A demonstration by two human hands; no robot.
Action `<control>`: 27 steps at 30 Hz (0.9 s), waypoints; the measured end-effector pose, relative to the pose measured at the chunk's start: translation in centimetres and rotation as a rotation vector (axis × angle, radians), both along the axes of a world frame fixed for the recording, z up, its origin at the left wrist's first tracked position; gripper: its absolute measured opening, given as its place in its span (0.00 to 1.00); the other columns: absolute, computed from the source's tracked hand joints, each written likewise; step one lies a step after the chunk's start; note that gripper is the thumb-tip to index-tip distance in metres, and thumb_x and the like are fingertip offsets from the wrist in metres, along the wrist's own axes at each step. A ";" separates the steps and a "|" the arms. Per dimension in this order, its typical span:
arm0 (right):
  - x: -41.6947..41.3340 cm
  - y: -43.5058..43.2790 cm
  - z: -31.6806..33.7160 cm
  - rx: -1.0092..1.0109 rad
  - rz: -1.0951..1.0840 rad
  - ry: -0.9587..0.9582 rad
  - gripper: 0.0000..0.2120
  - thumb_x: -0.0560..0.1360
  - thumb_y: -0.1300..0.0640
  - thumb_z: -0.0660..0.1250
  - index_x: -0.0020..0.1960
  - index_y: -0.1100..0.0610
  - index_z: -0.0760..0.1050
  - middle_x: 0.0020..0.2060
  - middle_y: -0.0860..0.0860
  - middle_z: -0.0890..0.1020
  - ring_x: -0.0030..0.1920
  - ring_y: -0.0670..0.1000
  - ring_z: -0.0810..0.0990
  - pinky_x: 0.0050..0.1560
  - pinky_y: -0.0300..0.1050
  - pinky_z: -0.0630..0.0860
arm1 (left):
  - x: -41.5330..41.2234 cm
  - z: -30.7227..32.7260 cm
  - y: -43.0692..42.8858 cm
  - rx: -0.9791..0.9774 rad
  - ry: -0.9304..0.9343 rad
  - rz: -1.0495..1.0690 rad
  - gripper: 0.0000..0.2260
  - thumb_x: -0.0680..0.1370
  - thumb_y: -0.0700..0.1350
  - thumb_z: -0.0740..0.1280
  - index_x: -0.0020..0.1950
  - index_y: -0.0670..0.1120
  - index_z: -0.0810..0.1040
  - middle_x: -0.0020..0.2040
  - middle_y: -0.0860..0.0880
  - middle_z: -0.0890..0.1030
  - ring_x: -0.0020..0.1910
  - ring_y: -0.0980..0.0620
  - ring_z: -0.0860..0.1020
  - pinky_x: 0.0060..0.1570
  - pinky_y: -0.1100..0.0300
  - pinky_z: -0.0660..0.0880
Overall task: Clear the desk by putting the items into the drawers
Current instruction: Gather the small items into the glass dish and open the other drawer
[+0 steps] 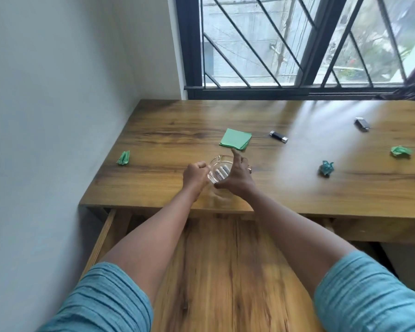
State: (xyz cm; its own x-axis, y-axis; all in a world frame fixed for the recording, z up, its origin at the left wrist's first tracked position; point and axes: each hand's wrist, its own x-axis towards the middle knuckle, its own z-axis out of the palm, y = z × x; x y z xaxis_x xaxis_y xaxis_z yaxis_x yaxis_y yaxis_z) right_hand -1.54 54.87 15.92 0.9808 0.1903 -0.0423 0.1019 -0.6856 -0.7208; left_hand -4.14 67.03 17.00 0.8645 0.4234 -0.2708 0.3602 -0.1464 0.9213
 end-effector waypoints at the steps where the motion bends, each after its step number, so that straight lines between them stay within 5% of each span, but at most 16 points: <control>1: -0.9 -0.8 0.1 -0.002 -0.001 0.004 0.55 0.60 0.57 0.79 0.76 0.53 0.48 0.67 0.60 0.62 0.67 0.62 0.63 0.67 0.53 0.65 | -0.7 0.2 -0.6 0.019 0.002 -0.019 0.13 0.77 0.42 0.67 0.60 0.39 0.79 0.52 0.45 0.81 0.45 0.49 0.79 0.49 0.51 0.81; 6: -6.2 -5.1 0.5 -0.017 0.035 0.016 0.54 0.60 0.55 0.79 0.76 0.52 0.50 0.68 0.59 0.61 0.69 0.62 0.62 0.69 0.55 0.66 | -5.3 1.1 -3.9 0.116 0.048 -0.118 0.13 0.73 0.37 0.71 0.57 0.39 0.81 0.51 0.45 0.82 0.44 0.51 0.80 0.32 0.67 0.79; 9: -9.7 -8.0 0.8 -0.046 0.033 0.046 0.53 0.60 0.52 0.79 0.76 0.51 0.51 0.69 0.58 0.60 0.70 0.61 0.61 0.69 0.55 0.65 | -8.4 1.0 -6.4 0.168 0.075 -0.150 0.13 0.71 0.36 0.73 0.55 0.39 0.82 0.52 0.43 0.84 0.46 0.47 0.83 0.43 0.59 0.82; 13: -14.6 -11.5 0.8 -0.078 0.012 0.077 0.53 0.59 0.51 0.79 0.75 0.51 0.53 0.67 0.58 0.62 0.68 0.60 0.63 0.69 0.52 0.66 | -13.3 0.5 -10.0 0.153 0.078 -0.171 0.11 0.72 0.35 0.71 0.53 0.38 0.83 0.48 0.41 0.84 0.30 0.54 0.78 0.26 0.72 0.76; 15: -17.1 -13.0 0.2 -0.104 0.013 0.087 0.53 0.59 0.51 0.79 0.75 0.52 0.53 0.67 0.58 0.62 0.68 0.60 0.64 0.69 0.52 0.67 | -15.7 -0.5 -11.6 0.187 0.087 -0.167 0.10 0.71 0.36 0.72 0.51 0.40 0.84 0.47 0.41 0.85 0.24 0.60 0.78 0.30 0.70 0.77; 19: -22.2 -15.3 -1.4 -0.159 0.012 0.125 0.53 0.59 0.53 0.80 0.75 0.51 0.52 0.67 0.57 0.61 0.67 0.59 0.64 0.67 0.53 0.69 | -20.5 -2.1 -14.1 0.132 0.142 -0.150 0.09 0.71 0.34 0.71 0.50 0.39 0.84 0.48 0.40 0.85 0.42 0.46 0.84 0.44 0.53 0.82; 23: -26.9 -16.7 -3.8 -0.157 -0.021 0.182 0.54 0.60 0.52 0.79 0.76 0.51 0.50 0.69 0.56 0.59 0.68 0.58 0.63 0.68 0.52 0.68 | -24.3 -4.4 -15.7 0.113 0.177 -0.178 0.08 0.70 0.32 0.70 0.48 0.38 0.83 0.46 0.41 0.84 0.38 0.48 0.81 0.39 0.55 0.82; 27: -30.4 -17.6 -5.8 -0.197 -0.013 0.247 0.55 0.60 0.51 0.79 0.77 0.50 0.48 0.71 0.56 0.57 0.68 0.59 0.65 0.66 0.52 0.69 | -27.8 -6.6 -17.1 0.132 0.231 -0.167 0.07 0.70 0.33 0.70 0.47 0.39 0.83 0.45 0.41 0.85 0.37 0.49 0.80 0.45 0.53 0.82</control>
State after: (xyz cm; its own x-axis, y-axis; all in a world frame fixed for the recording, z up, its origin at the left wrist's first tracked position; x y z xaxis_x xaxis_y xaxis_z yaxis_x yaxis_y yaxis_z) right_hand -31.92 37.30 10.16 0.9387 0.1423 -0.3140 -0.0691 -0.8146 -0.5759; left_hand -31.90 49.93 10.39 0.8471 0.3254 -0.4201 0.5187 -0.3343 0.7869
